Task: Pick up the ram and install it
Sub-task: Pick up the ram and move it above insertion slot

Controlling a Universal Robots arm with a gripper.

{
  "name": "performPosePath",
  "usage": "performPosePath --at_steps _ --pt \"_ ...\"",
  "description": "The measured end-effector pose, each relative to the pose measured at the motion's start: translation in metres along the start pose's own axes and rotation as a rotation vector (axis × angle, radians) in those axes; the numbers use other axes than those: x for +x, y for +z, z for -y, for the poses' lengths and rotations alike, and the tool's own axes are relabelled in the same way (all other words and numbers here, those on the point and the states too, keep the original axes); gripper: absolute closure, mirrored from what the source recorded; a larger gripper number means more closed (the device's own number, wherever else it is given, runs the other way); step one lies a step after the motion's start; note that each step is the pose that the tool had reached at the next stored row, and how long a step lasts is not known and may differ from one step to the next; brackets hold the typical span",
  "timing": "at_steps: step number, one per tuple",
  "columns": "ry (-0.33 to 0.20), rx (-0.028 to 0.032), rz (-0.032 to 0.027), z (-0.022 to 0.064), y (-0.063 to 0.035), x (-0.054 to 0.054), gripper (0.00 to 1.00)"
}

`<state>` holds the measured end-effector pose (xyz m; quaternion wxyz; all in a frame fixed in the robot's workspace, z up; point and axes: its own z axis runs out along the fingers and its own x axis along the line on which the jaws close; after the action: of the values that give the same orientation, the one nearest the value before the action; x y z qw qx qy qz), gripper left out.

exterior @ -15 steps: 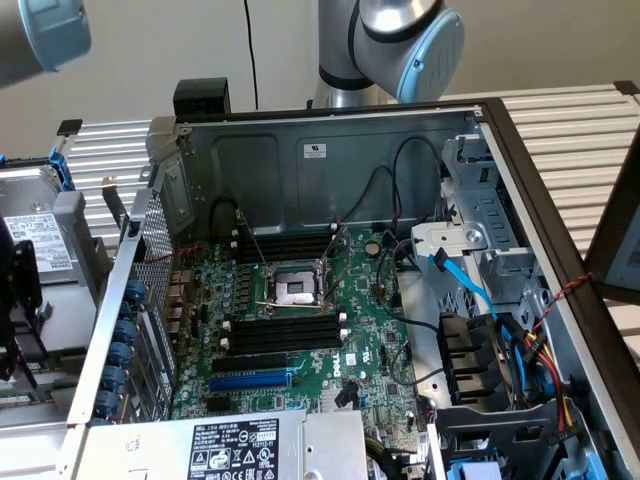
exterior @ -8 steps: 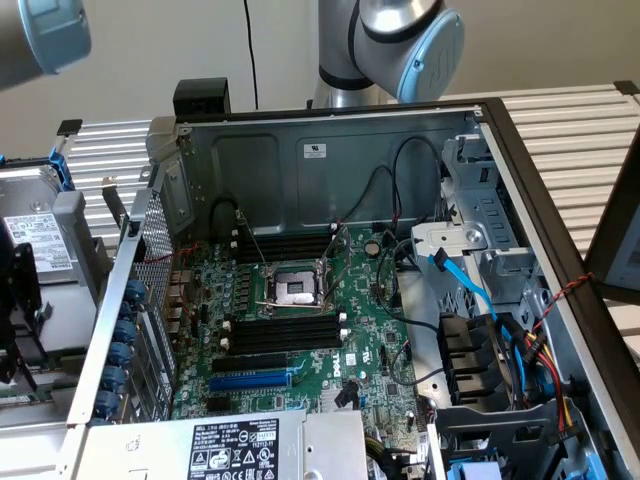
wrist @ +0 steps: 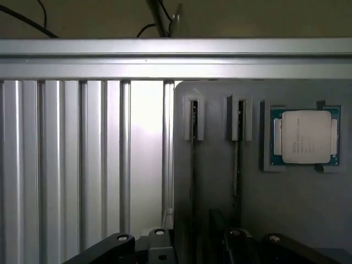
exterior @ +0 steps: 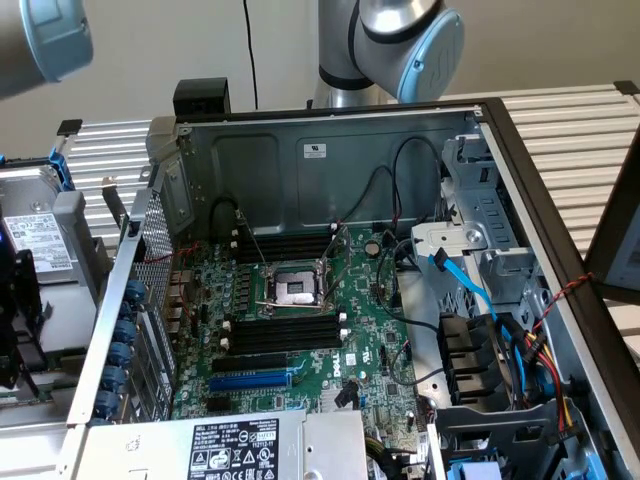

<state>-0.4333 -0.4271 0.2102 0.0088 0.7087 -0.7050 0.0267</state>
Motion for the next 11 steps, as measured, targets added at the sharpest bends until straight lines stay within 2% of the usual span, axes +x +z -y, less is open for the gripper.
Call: performPosePath --at_steps 11 --pt "-0.033 -0.0009 0.0009 -0.0002 0.0063 -0.0004 0.62"
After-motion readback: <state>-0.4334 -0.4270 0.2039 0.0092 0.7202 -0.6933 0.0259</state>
